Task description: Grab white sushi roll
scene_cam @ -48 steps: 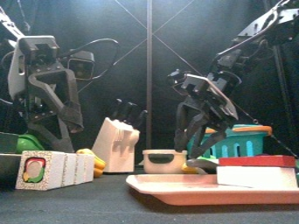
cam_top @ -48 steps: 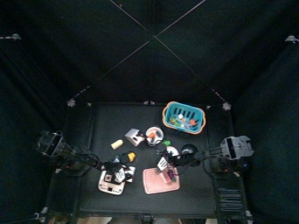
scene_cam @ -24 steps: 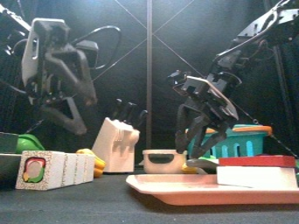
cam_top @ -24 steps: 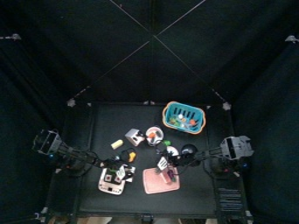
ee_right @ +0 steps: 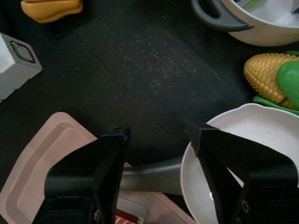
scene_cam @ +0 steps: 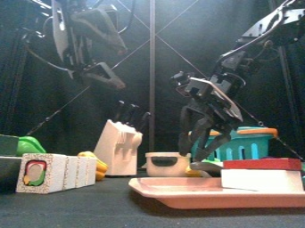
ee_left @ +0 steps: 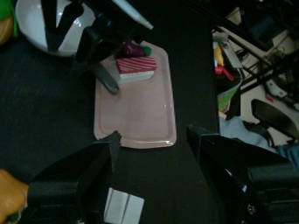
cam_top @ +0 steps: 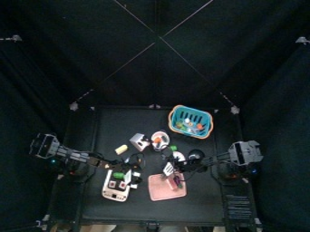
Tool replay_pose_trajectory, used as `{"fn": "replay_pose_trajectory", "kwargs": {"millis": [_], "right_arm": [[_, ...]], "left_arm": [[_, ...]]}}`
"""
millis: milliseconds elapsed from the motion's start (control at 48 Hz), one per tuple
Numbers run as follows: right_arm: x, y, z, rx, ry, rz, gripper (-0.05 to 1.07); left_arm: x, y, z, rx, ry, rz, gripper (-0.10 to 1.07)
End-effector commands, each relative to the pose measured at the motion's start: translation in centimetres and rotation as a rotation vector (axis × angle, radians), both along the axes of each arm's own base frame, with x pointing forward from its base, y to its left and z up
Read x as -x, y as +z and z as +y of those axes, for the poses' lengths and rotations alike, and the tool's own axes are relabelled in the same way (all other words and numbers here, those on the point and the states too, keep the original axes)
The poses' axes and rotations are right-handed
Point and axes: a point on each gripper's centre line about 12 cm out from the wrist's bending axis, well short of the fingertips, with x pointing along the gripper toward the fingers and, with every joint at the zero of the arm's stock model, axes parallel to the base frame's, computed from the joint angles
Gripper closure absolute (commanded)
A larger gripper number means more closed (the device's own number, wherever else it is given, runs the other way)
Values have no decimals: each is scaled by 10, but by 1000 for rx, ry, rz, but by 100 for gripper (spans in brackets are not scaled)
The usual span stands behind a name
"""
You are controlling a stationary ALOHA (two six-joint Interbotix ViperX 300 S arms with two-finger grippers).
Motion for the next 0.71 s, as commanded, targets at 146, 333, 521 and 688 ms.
{"fn": "replay_pose_trajectory", "kwargs": {"millis": [146,333,521,688], "right_arm": [[-5,15,0,-1,2,-44,14],[-4,15,0,-3,0,-42,14],[-5,15,0,-3,0,-44,14],[-5,15,0,-6,-2,-45,14]], "left_arm": [[-11,39,23,-63,-29,-68,2],[-11,43,46,-71,4,-54,2],[-13,51,58,-110,5,-59,2],[-17,71,55,-169,-54,-86,2]]}}
